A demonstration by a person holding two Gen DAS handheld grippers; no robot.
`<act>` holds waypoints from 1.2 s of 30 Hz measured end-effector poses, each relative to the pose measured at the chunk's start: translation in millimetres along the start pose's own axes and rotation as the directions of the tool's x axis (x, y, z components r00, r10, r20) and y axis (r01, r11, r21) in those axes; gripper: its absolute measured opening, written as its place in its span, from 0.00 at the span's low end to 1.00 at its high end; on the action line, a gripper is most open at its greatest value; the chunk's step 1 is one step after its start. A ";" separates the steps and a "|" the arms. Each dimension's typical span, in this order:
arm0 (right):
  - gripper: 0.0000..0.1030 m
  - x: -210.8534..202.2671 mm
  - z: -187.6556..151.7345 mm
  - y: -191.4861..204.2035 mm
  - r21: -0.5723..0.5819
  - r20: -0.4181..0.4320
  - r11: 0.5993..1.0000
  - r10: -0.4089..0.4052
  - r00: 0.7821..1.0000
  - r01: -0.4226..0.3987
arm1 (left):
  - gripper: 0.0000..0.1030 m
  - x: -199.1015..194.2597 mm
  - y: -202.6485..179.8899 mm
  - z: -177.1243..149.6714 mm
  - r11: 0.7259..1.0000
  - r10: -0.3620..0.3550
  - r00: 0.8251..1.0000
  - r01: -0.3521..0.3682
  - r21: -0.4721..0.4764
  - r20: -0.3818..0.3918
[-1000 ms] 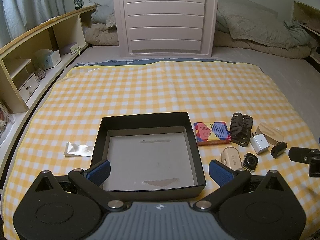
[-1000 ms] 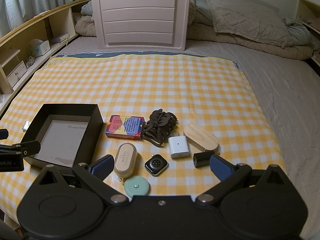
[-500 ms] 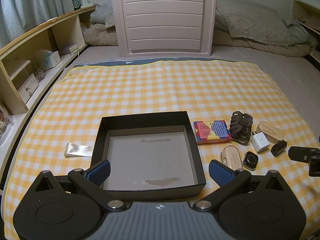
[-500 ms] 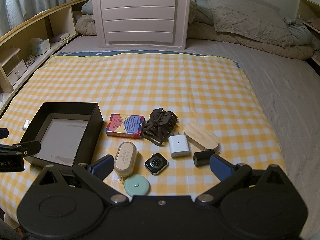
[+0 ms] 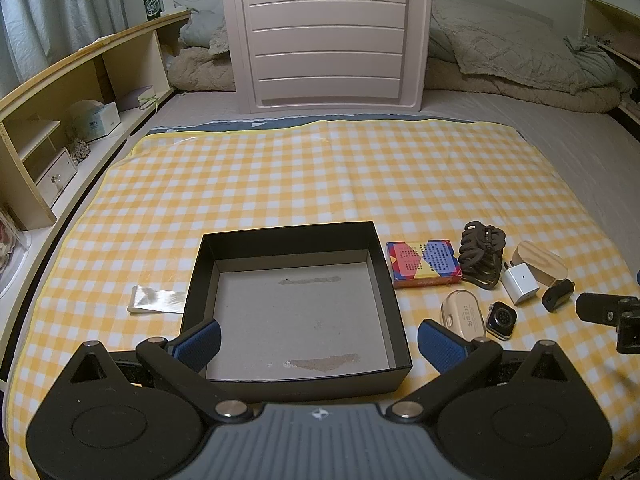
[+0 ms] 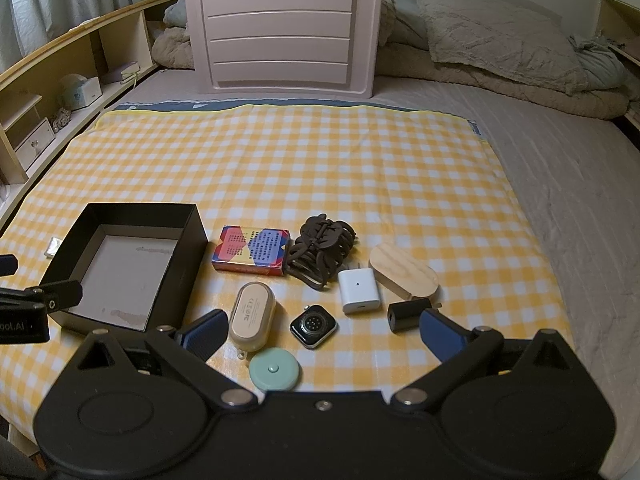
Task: Organize rigid objects
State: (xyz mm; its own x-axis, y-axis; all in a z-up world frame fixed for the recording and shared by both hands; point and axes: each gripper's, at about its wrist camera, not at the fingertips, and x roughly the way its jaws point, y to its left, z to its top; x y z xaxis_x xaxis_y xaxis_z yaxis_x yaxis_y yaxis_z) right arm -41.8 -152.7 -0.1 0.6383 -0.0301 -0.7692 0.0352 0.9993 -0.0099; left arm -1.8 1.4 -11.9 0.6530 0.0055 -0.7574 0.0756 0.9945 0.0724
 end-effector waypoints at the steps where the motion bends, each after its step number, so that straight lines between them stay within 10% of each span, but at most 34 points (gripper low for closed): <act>1: 1.00 0.0 -0.4 0.0 0.000 0.000 1.000 0.000 1.000 0.000 | 1.00 0.0 -0.1 0.2 1.000 0.000 1.000 0.000 0.000 0.000; 36: 1.00 1.8 -0.6 -0.9 0.003 -0.008 1.000 -0.003 1.000 0.003 | 1.00 -1.8 -0.6 1.1 1.000 0.001 1.000 -0.001 0.009 -0.004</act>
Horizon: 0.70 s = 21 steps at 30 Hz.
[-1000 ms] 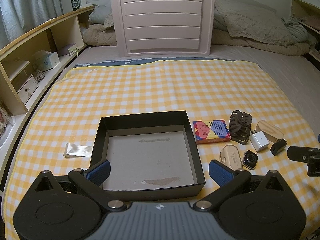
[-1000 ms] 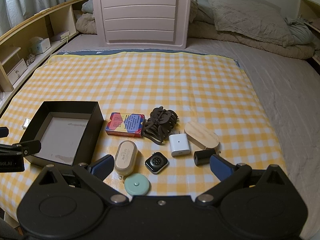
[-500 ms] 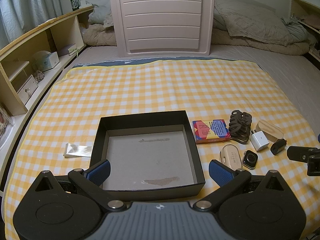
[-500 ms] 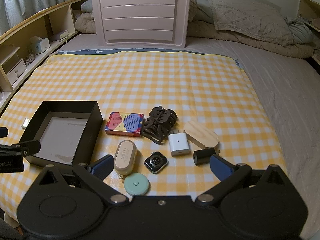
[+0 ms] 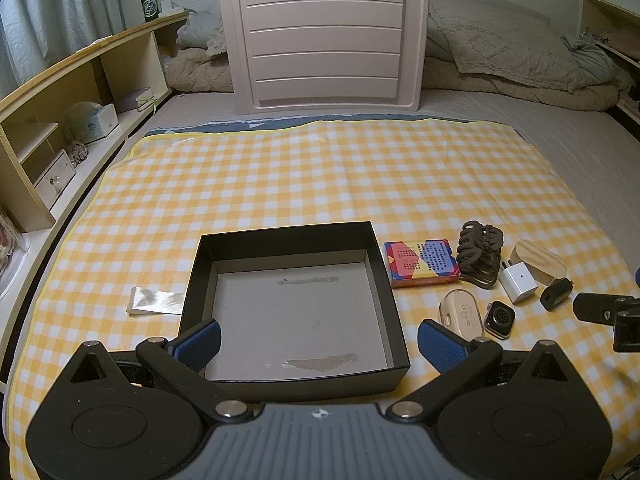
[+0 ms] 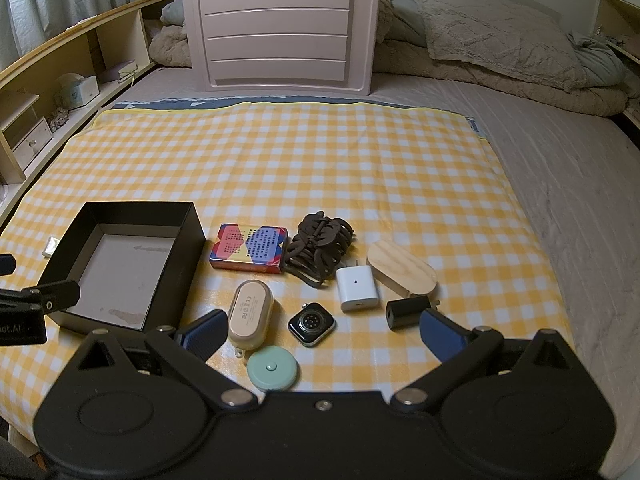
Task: Organize rigid objects
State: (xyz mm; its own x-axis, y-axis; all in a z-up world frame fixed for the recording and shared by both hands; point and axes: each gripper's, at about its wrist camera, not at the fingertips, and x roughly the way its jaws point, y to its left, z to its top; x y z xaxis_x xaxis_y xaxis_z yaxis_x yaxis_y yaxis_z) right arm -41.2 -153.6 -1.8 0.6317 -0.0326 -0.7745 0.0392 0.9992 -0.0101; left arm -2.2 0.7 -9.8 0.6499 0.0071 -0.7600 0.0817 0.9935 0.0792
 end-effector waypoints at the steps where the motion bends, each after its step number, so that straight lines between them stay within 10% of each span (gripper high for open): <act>1: 1.00 0.0 0.0 0.0 0.000 0.000 1.000 0.000 1.000 0.000 | 1.00 0.0 -0.2 0.1 1.000 0.000 1.000 0.000 0.000 0.000; 21: 1.00 0.2 0.2 -0.5 0.004 -0.004 1.000 -0.003 1.000 0.003 | 1.00 -0.2 -1.4 0.8 1.000 0.001 1.000 -0.001 0.004 0.001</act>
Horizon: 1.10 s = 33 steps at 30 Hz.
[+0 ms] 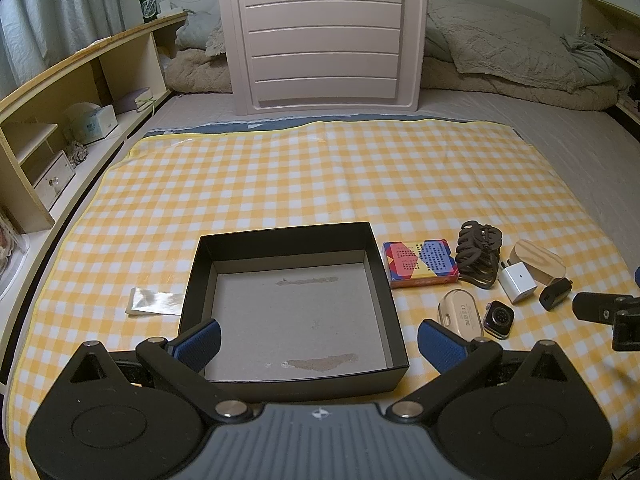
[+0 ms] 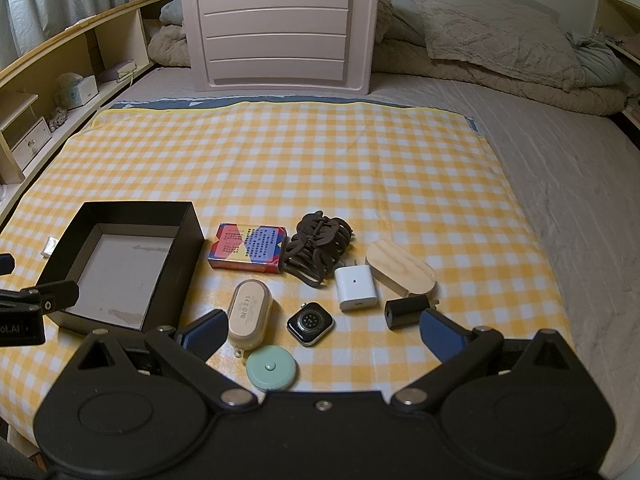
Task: Organize rigid objects
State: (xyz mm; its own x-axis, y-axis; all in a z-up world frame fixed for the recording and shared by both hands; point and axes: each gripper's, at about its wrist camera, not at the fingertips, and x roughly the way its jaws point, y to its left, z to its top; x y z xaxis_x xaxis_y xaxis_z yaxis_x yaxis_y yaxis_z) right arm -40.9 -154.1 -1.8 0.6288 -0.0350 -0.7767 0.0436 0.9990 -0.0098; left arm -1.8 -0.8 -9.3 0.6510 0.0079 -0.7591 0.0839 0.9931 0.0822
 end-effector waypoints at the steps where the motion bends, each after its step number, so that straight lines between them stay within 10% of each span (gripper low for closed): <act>1: 1.00 0.0 -0.1 0.1 0.000 0.000 1.000 0.000 1.000 0.000 | 1.00 0.1 0.1 -0.1 1.000 0.000 1.000 0.000 0.000 0.000; 33: 1.00 46.2 44.6 -16.0 0.047 0.090 0.998 -0.052 0.995 0.048 | 1.00 32.5 80.2 21.1 0.990 0.067 0.997 -0.061 -0.127 0.039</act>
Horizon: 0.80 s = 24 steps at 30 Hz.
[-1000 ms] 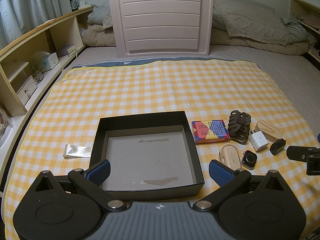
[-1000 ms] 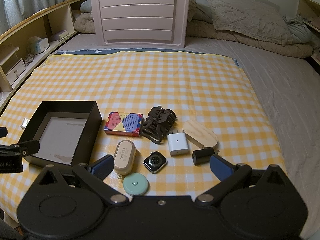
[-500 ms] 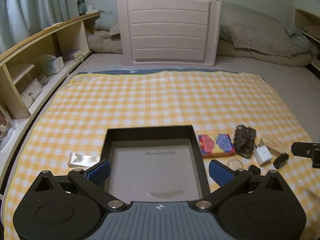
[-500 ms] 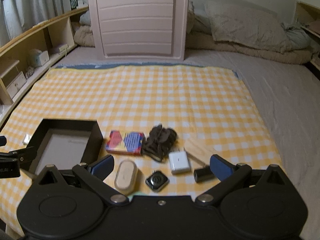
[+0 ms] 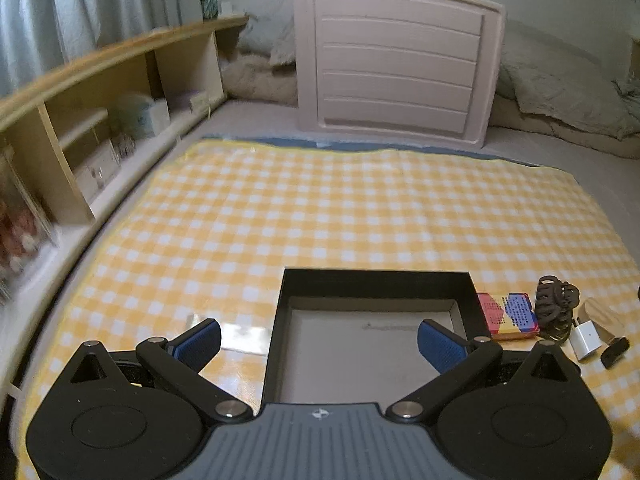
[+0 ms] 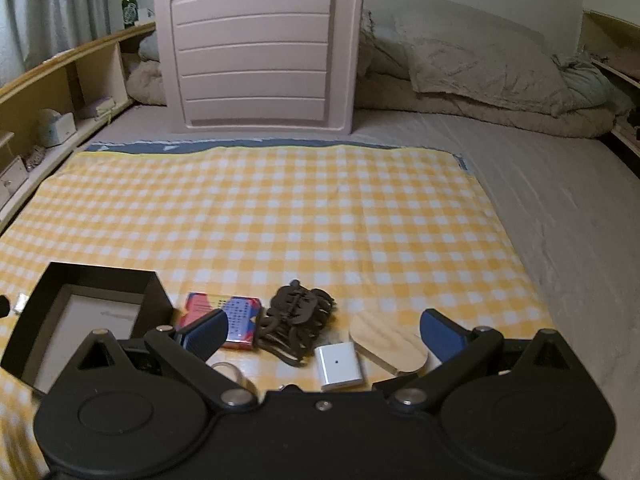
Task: Organize rigid objects
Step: 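Reach the right tool to the black claw clip and grasp it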
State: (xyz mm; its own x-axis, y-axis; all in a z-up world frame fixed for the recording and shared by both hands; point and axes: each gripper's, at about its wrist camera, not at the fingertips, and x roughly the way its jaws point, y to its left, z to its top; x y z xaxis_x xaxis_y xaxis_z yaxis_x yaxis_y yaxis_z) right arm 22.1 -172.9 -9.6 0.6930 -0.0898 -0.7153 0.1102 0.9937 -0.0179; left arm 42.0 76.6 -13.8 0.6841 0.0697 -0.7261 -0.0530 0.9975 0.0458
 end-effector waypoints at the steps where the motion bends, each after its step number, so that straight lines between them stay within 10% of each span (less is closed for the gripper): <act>1: 1.00 4.2 0.7 -2.3 0.011 -0.013 1.000 -0.002 1.000 0.002 | 1.00 4.8 3.8 0.4 1.000 -0.023 0.999 0.023 -0.016 -0.029; 10: 0.90 49.8 2.0 -38.7 0.169 -0.143 0.984 -0.030 0.989 0.054 | 0.98 29.2 31.5 -4.3 0.998 0.026 0.992 -0.032 -0.045 -0.120; 24: 0.74 86.1 11.3 -49.6 0.312 -0.162 0.949 0.010 0.987 0.042 | 0.42 58.3 39.0 -23.5 0.999 0.011 0.963 0.000 0.041 -0.270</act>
State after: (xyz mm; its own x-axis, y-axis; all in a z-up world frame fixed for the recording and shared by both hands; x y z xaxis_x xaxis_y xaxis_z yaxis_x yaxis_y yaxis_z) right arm 84.4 -230.7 -62.4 0.5698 -0.0681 -0.8190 0.3560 0.9187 0.1713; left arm 62.7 119.4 -70.4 0.4618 0.0765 -0.8837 -0.0237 0.9970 0.0740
